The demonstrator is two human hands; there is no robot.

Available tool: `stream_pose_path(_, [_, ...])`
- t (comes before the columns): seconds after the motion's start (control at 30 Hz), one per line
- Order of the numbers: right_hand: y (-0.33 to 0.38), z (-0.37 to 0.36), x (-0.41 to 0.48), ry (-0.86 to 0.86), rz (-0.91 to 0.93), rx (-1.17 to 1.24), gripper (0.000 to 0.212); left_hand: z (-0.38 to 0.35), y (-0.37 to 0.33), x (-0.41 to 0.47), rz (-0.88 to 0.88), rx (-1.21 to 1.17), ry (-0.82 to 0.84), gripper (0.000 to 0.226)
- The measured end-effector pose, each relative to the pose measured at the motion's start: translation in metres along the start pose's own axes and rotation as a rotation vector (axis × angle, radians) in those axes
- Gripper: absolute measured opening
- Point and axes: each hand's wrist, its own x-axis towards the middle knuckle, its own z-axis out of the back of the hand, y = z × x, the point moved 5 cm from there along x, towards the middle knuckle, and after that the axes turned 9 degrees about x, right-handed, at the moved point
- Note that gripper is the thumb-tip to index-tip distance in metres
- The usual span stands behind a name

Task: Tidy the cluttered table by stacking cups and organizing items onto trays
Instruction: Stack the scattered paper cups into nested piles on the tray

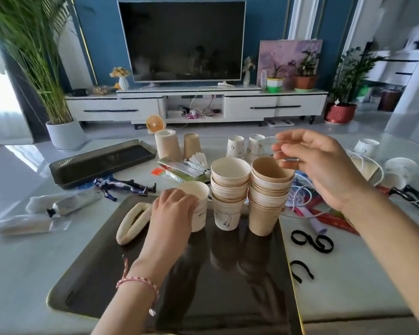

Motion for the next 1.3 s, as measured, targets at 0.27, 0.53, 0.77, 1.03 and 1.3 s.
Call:
stream_pose_path(0.27, [-0.004, 0.014, 0.038, 0.031, -0.135, -0.155, 0.020, -0.016, 0.001, 0.009, 0.035, -0.203, 0.095, 0.017])
stream_pose_path(0.53, [-0.034, 0.017, 0.109, 0.078, -0.318, -0.394, 0.010, 0.013, 0.006, 0.043, 0.135, -0.302, 0.028, 0.023])
stream_pose_path(0.77, [-0.090, 0.005, 0.176, 0.171, -0.311, -0.760, 0.027, 0.007, 0.019, 0.095, 0.077, -0.279, 0.031, 0.021])
stream_pose_path(1.03, [-0.153, -0.019, 0.241, 0.343, -0.144, -1.187, 0.076, -0.021, 0.038, 0.120, 0.057, -0.237, 0.117, 0.021])
stream_pose_path(1.3, [-0.192, -0.030, 0.280, 0.349, -0.188, -1.328, 0.076, -0.046, 0.055, 0.131, 0.114, -0.223, 0.177, 0.023])
